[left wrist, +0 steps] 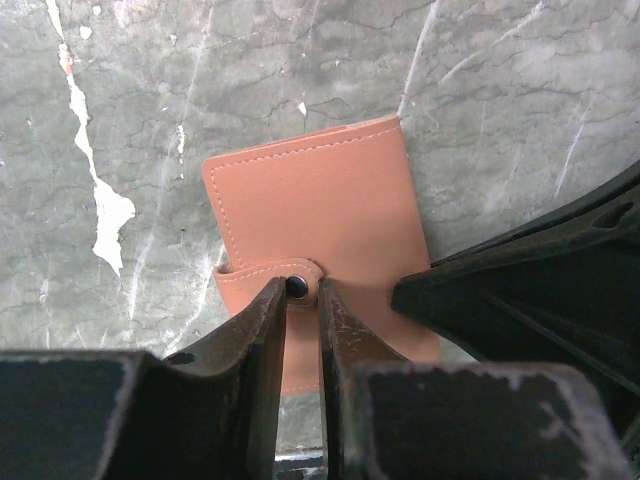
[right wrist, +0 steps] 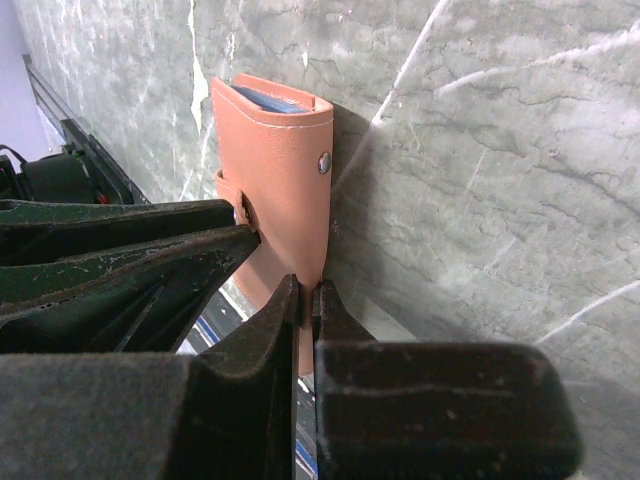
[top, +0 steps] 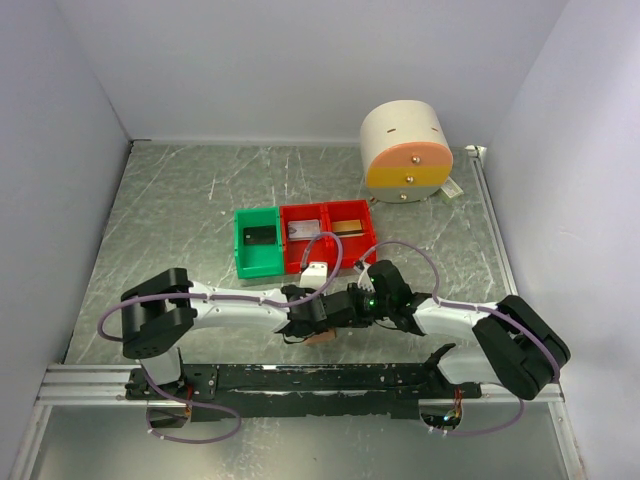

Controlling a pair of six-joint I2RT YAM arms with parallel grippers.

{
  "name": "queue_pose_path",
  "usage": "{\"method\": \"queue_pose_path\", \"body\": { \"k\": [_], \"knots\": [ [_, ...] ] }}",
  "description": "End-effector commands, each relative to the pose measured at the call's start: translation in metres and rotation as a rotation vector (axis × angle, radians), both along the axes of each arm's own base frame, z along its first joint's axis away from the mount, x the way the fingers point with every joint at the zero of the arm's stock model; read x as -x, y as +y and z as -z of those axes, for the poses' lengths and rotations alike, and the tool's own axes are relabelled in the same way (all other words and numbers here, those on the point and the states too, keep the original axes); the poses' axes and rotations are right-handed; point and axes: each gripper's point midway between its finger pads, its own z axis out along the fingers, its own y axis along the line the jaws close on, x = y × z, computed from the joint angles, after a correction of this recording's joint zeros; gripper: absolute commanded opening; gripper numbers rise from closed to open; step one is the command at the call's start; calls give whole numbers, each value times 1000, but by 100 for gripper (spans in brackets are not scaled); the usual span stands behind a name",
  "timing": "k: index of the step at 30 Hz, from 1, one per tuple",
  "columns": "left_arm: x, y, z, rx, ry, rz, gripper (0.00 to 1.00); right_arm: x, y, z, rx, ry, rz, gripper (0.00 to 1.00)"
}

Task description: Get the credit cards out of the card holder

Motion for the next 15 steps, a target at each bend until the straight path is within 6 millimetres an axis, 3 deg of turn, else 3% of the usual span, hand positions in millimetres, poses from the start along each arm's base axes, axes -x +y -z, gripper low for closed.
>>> {"method": "queue_pose_path", "body": {
  "k": [1,15],
  "knots": [
    [-7,11,7,-4,-19,-39,23,9,-3,3,5,6,-32,0],
    [-5,22,-9,134,-51,-73,25,6,-5,4,28,-4,-26,0]
  ]
}}
